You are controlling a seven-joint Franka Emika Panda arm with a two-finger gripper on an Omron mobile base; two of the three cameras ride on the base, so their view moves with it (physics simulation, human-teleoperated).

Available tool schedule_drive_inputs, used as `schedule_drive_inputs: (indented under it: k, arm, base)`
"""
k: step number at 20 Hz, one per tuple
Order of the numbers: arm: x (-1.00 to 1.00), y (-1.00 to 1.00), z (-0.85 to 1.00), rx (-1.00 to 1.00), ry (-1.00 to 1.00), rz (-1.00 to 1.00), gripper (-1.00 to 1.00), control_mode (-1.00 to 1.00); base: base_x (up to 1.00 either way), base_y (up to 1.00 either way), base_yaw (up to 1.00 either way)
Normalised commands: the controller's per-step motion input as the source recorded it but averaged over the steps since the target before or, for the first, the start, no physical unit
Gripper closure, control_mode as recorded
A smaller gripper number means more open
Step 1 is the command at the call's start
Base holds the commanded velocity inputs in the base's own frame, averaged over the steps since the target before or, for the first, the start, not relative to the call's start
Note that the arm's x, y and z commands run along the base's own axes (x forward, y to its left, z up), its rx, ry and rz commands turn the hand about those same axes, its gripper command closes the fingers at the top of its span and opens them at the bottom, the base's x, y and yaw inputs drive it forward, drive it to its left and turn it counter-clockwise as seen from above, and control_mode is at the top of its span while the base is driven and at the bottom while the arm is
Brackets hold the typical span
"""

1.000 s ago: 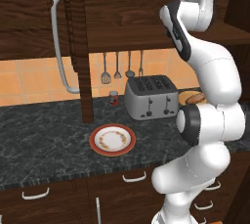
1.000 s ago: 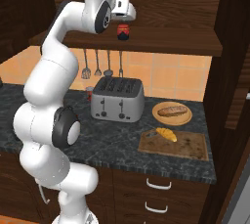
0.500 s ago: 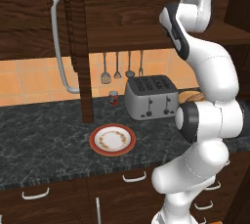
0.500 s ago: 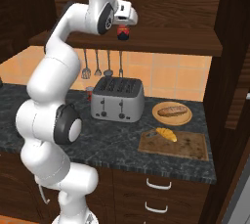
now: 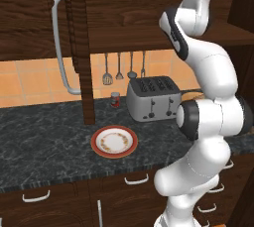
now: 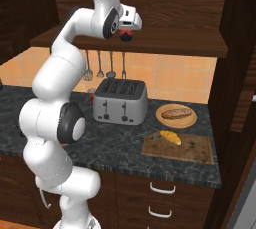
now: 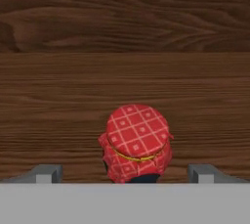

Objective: From the different types of pastries on the counter, select a croissant and place it on the cutting board. Then retrieve a jar of jam from the cabinet and place it alongside the croissant on the cutting board.

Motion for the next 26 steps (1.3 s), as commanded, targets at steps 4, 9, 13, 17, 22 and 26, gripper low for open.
schedule_drive_inputs:
  k: [4,9,13,17,22,26]
  arm:
    - [0.13,0.00,-0.11,0.00,0.00,0.00,-1.00,-1.00]
    - [0.28,-0.06,-0.07,0.00,0.00,0.00,-1.00,-1.00]
    - [0.03,-0.10,-0.19,0.00,0.00,0.00,-1.00,-1.00]
    - [0.00,-0.04,-0.30,0.00,0.00,0.00,-1.00,-1.00]
    - [0.00,0.00,-0.10,0.00,0.00,0.00,1.00,-1.00]
    - [-0.11,0.00,0.00,0.00,0.00,0.00,1.00,-1.00]
  base:
    - [0.00,0.00,0.00]
    - [0.00,0.00,0.00]
    - [0.00,0.00,0.00]
    - [0.00,0.00,0.00]
    - [0.00,0.00,0.00]
    - [0.00,0.00,0.00]
